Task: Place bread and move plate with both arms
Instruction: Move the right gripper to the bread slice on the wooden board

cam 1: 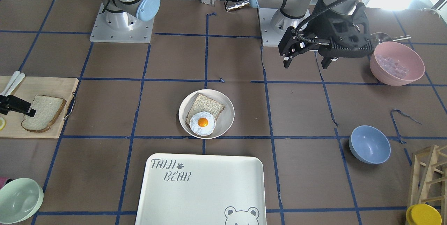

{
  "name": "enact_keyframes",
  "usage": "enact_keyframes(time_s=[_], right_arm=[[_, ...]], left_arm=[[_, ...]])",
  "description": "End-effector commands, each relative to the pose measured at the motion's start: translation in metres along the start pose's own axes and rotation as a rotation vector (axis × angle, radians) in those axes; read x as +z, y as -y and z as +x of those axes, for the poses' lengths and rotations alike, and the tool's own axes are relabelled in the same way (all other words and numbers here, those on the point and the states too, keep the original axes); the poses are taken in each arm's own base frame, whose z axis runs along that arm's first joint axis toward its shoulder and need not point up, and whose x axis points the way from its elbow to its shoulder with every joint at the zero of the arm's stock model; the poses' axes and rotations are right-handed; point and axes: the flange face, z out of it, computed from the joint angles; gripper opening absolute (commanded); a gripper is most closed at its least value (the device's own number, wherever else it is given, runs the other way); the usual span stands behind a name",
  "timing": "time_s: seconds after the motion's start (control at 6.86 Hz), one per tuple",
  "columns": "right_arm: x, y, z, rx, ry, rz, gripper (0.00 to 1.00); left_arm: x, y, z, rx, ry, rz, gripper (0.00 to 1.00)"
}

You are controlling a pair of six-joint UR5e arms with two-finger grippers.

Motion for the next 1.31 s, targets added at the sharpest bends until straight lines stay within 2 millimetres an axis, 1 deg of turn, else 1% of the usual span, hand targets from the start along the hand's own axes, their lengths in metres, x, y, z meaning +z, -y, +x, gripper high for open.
enact_keyframes(time_s=[0.0, 0.15, 0.44, 0.58, 0.73, 1.02, 1.17], right_arm=[[0.041, 0.004, 0.038, -0.008, 0.025, -0.032, 0.97], [0.060, 0.001, 0.040, -0.028, 0.039, -0.067, 0.93], [0.079, -0.010, 0.035, -0.024, 0.064, -0.100, 0.92], [0.077, -0.008, 0.037, -0.029, 0.040, -0.083, 0.91], [0.076, -0.011, 0.043, -0.030, -0.008, -0.109, 0.82], [0.074, -0.012, 0.043, -0.032, -0.014, -0.114, 0.82], [0.077, -0.012, 0.043, -0.045, -0.010, -0.113, 0.82]], left_arm=[[0.000, 0.001, 0.000, -0.001, -0.003, 0.001, 1.00], [-0.001, 0.001, 0.000, -0.001, -0.003, 0.004, 1.00], [-0.001, 0.000, 0.000, 0.000, 0.003, 0.005, 1.00], [0.000, 0.000, 0.000, 0.000, 0.003, 0.003, 1.00], [0.000, 0.000, 0.000, 0.000, 0.001, 0.002, 1.00], [-0.001, 0.000, 0.000, 0.000, 0.006, 0.005, 1.00], [0.000, 0.001, 0.000, 0.000, -0.002, 0.003, 1.00]])
